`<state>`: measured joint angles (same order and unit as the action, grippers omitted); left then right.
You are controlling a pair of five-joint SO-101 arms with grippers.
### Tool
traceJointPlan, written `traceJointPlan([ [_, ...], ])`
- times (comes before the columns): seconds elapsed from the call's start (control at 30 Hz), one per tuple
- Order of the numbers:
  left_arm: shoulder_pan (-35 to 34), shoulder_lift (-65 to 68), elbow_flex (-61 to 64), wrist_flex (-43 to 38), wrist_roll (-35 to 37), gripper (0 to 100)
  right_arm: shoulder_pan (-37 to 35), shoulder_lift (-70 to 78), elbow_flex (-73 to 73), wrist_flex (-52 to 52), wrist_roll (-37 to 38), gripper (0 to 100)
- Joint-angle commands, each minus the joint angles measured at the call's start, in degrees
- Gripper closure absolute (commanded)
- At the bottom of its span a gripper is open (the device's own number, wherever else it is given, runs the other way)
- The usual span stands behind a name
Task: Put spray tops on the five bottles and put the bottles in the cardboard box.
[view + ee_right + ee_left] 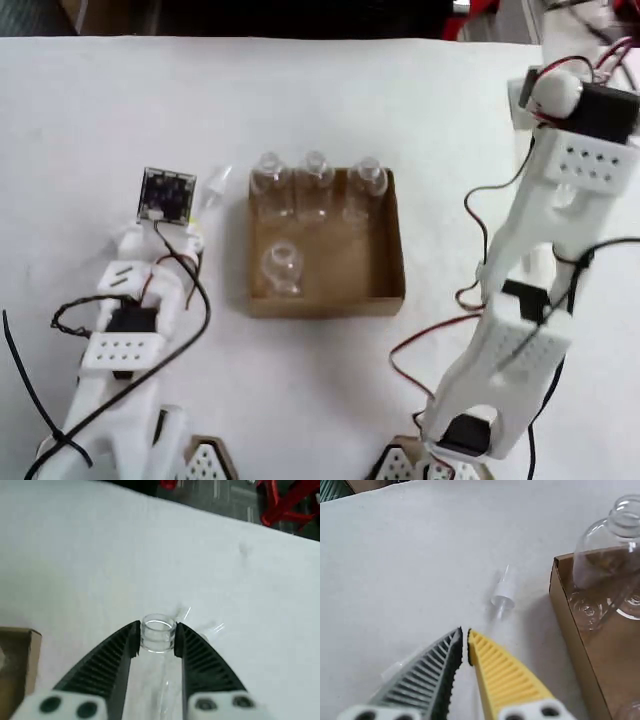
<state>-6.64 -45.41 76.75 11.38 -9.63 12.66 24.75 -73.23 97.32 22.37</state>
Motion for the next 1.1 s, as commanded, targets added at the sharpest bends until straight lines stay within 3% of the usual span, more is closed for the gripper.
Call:
traceJointPlan([
  [0.0,0.0,0.0,-0.5,-1.5,-0.7,98,0.2,-10.2,2.4,1.5,-8.0,96.1],
  [0.4,0.0,0.2,-0.5,-1.5,-0.7,98,0.1,-28.6,18.5,1.2,-10.7,95.9],
  [1.07,0.0,0.2,-0.5,-1.6,-0.7,98,-2.7,-40.5,20.7,1.5,-10.6,96.1],
])
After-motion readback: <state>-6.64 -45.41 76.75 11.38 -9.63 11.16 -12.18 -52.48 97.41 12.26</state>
